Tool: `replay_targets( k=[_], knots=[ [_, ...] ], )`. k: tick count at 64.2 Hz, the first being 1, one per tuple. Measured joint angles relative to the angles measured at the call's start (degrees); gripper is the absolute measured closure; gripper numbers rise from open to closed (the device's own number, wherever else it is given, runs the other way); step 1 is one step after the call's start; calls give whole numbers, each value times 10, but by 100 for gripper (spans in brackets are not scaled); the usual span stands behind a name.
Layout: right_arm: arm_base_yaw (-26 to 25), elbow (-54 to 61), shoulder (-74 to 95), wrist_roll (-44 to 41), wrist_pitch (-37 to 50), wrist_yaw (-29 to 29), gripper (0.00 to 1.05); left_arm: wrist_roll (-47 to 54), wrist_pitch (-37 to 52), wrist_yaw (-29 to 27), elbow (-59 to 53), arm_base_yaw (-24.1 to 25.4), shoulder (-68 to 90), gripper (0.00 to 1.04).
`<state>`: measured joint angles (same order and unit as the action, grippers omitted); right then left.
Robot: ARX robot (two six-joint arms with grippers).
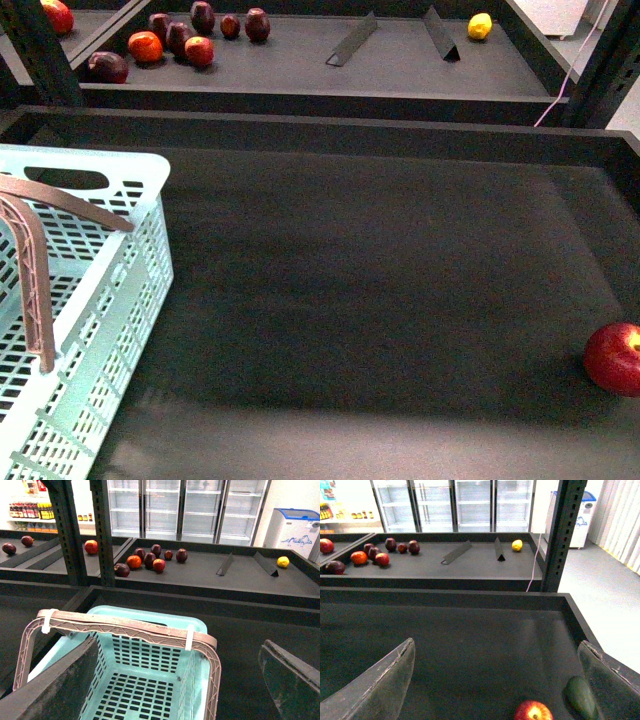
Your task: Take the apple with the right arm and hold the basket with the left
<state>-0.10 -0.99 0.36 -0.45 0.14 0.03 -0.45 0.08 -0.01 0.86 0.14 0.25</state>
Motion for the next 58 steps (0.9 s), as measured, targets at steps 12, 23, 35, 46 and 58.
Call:
replay_targets(
  k=[12,23,35,46,58],
  knots=[
    [0,0,-1,0,0,0,9,-177,-188,-107,70,-18,145,7],
    [0,0,-1,0,0,0,9,-317,-26,52,120,90,325,7],
    [0,0,-1,0,0,0,9,-471,144,107,209,136,595,7],
    [0,0,-1,0,0,0,9,-552,203,105,277,132,758,7],
    [0,0,-1,0,0,0,9,-604,221,85,348,116,862,7]
  ],
)
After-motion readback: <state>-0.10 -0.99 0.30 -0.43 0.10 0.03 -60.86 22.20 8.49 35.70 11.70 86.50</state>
